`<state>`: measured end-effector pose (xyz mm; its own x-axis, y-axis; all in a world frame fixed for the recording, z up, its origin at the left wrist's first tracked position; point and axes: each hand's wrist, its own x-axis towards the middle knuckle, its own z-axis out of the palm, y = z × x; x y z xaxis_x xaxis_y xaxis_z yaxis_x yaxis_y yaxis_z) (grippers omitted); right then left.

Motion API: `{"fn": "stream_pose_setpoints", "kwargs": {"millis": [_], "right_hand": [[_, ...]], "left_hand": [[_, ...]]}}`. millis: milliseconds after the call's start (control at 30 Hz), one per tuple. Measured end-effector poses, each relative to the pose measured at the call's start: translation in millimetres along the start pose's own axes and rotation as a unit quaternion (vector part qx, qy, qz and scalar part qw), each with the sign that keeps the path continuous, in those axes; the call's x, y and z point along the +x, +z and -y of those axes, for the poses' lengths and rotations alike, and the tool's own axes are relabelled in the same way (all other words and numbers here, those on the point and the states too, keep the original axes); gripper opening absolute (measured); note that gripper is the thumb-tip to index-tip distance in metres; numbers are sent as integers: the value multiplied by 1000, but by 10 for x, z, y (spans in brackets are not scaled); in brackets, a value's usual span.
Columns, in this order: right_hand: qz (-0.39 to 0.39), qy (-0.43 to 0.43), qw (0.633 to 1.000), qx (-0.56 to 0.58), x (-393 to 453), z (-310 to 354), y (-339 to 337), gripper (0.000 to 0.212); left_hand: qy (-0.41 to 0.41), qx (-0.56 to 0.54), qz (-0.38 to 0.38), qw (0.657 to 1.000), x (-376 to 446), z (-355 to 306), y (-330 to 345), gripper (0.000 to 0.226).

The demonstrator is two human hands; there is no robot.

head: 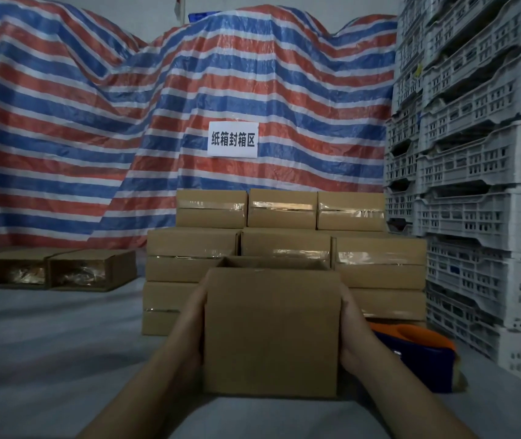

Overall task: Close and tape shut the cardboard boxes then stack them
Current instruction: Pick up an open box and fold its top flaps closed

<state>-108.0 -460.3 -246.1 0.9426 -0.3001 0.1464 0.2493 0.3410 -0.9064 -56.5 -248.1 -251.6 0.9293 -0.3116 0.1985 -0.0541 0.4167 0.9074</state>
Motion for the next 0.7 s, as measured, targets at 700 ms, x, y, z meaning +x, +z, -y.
{"fn": "stream_pose_setpoints", "kwargs": {"millis": [700], "right_hand": [[-13, 5, 1000, 12, -27, -12, -32, 65]], "left_hand": [[61, 58, 19, 996, 116, -9, -70, 19]]}}
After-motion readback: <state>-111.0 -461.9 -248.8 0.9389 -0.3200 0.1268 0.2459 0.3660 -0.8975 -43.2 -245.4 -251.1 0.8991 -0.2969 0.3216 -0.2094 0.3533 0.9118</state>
